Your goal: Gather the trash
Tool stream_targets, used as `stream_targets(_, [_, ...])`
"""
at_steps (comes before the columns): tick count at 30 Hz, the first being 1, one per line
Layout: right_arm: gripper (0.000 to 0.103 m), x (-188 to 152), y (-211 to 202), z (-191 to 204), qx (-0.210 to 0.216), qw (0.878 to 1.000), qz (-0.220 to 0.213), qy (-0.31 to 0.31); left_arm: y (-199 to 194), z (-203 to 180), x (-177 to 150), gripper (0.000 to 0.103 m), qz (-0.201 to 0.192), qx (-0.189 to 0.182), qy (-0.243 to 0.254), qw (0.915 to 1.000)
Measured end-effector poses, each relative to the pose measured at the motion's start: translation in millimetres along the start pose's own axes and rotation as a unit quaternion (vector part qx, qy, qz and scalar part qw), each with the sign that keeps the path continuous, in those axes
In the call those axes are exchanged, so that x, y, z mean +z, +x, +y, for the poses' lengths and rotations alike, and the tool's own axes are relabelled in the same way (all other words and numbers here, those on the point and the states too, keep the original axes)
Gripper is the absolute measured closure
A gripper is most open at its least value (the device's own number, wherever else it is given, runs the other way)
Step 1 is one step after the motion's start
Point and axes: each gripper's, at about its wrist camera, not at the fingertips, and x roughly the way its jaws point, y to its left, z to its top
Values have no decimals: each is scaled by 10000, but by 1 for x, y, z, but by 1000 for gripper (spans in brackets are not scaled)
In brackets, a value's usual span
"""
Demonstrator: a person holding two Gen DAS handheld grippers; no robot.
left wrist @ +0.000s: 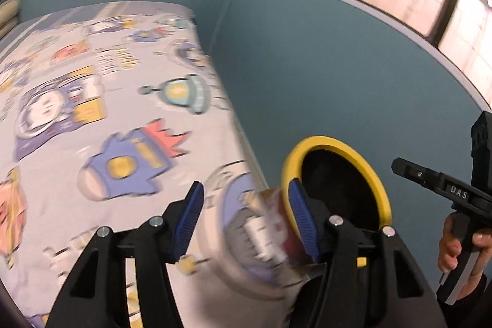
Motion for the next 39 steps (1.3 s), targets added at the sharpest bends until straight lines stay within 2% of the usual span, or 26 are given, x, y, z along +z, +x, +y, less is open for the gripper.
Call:
stream_targets(3, [48, -9, 5, 49, 194, 9990, 35, -408, -30, 41, -12, 49, -117, 339, -199, 9992])
stream_targets(7, [39, -25, 7, 109, 374, 9964, 7, -762, -73, 94, -28, 35, -349, 893, -503, 9941])
stream_targets(9, [36, -35, 7, 134, 457, 9952, -17, -860, -90, 110, -33, 34, -406, 1054, -571, 9920])
stream_targets(11, [34, -45, 6, 151, 436, 9946, -24, -943, -106, 125, -41, 26, -451, 1217, -622, 9896])
stream_targets(13, [24, -56, 4, 161, 356, 9948, -112, -946, -121, 137, -52, 23, -505, 1382, -641, 9870])
stream_targets(17, [13, -79, -5, 166, 142, 9958, -508, -746, -146, 147, -75, 14, -708, 1610, -609, 9825])
stream_targets(20, [8, -96, -19, 163, 43, 9946, -847, -593, -171, 139, -95, 8, -1109, 1857, -569, 9747])
stream_targets(24, [8, -113, -38, 168, -84, 9910, -1102, -759, -199, 113, -116, 8, -1541, 2077, -372, 9653])
stream_targets(27, [8, -129, -61, 175, -388, 9843, -1477, -884, -216, 87, -130, 8, -1815, 2075, -210, 9610])
stream_targets(29, [8, -139, -75, 176, -388, 9811, -1689, -855, -230, 67, -140, 8, -2071, 2096, -111, 9555])
stream_targets(34, [8, -158, -100, 176, -580, 9743, -2043, -744, -251, 32, -155, 8, -2361, 2217, 262, 9457])
stream_targets(39, [8, -173, -118, 171, -814, 9640, -2464, -581, -267, 19, -166, 8, -2590, 2241, 130, 9394])
